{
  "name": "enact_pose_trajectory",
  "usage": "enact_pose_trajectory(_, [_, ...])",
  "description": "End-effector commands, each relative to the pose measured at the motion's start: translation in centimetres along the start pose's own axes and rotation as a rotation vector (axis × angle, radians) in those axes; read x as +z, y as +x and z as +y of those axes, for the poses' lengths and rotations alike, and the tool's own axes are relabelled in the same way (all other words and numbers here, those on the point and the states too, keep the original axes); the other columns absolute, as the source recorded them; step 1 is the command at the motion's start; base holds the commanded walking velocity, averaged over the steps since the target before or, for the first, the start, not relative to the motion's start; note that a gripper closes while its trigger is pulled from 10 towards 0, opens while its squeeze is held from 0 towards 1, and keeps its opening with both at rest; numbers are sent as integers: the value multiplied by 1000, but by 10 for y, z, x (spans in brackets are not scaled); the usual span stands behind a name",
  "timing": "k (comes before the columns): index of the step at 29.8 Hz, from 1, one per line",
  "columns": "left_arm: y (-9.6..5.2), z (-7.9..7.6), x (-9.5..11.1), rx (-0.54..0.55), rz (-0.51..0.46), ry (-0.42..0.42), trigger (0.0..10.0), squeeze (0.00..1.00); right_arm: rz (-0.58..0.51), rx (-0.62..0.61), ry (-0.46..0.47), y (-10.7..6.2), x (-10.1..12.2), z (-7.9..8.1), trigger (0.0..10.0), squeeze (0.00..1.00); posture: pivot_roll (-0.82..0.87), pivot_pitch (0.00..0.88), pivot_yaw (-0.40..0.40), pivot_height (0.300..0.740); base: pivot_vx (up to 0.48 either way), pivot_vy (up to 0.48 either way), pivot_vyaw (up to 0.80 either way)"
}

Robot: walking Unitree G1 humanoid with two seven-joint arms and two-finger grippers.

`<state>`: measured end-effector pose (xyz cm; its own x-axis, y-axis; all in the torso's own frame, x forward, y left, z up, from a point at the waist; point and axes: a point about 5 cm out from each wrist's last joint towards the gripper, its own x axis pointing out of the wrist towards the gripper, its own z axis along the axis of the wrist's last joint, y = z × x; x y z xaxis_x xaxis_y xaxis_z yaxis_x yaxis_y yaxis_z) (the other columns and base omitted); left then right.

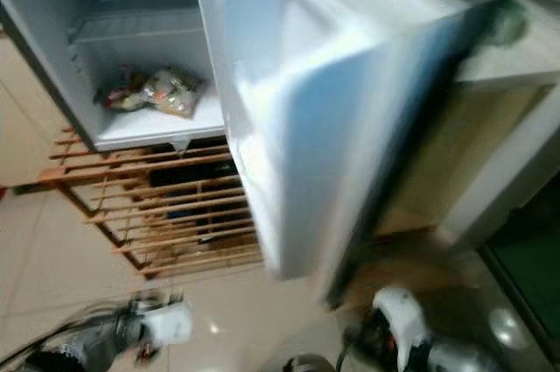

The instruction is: Restocking fridge

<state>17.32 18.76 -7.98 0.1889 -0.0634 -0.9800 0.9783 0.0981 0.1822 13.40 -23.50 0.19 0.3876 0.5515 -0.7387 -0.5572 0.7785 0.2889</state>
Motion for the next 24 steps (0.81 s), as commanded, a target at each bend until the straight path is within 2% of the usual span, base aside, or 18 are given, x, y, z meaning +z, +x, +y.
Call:
enact_pose_trajectory(1, [1,-3,1,-25,0,32,10000,0,-17,7,-22,-5,7,-2,10000,0,-172,0,36,740,0,0,0])
enact_pose_trajectory(2, [4,-14,0,-65,16,62,10000,0,30,1,-22,-6,-5,-4,10000,0,-173,0,36,740,0,0,0])
enact_pose_trajectory(3, [4,-14,0,-65,16,62,10000,0,30,1,-22,-6,-5,-4,10000,0,-173,0,36,740,0,0,0])
enact_pose_trajectory(5, [7,-23,7,-98,-8,49,10000,0,110,-161,-31,-6,-25,-32,10000,0,-167,0,32,740,0,0,0])
enact_pose_trajectory(6, [7,-23,7,-98,-8,49,10000,0,110,-161,-31,-6,-25,-32,10000,0,-167,0,32,740,0,0,0])
enact_pose_trajectory(7, [8,-23,12,-95,-27,34,10000,0,124,-274,-43,-4,-27,-47,10000,0,-166,0,30,740,0,0,0])
enact_pose_trajectory(9, [9,-18,24,-50,-68,10,10000,0,28,-506,-26,-2,-1,-72,10000,0,-159,0,29,740,0,0,0])
enact_pose_trajectory(10, [9,-18,24,-50,-68,10,10000,0,28,-506,-26,-2,-1,-72,10000,0,-159,0,29,740,0,0,0])
enact_pose_trajectory(11, [9,-8,32,13,-106,-30,10000,0,-76,-588,6,-3,25,-79,10000,0,-159,0,30,740,0,0,0])
enact_pose_trajectory(13, [9,-8,32,13,-106,-30,10000,0,-76,-588,6,-3,25,-79,10000,0,-159,0,30,740,0,0,0])
enact_pose_trajectory(14, [1,24,51,177,-219,-210,10000,0,-264,-648,-39,8,70,-73,10000,0,-149,0,33,740,0,0,0])
enact_pose_trajectory(16, [-10,54,65,325,-306,-292,10000,0,-424,-668,-60,16,109,-62,10000,0,-129,0,35,740,0,0,0])
enact_pose_trajectory(17, [-10,54,65,325,-306,-292,10000,0,-424,-668,-60,16,109,-62,10000,0,-129,0,35,740,0,0,0])
enact_pose_trajectory(19, [-28,87,57,440,-405,-454,10000,0,-536,-653,-93,23,136,-49,10000,0,-113,0,23,740,0,0,0])
enact_pose_trajectory(20, [-60,125,55,579,-617,-644,10000,0,-640,-649,-107,31,158,-39,10000,0,-82,0,-13,740,0,0,0])
enact_pose_trajectory(21, [-60,125,55,579,-617,-644,10000,0,-640,-649,-107,31,158,-39,10000,0,-82,0,-13,740,0,0,0])
enact_pose_trajectory(22, [-71,135,56,623,-693,-693,10000,0,-671,-652,-107,34,164,-36,10000,0,-82,0,-13,740,0,0,0])
enact_pose_trajectory(24, [-104,156,69,755,-898,-815,10000,0,-739,-672,-93,36,179,-32,10000,0,-56,0,-48,740,0,0,0])
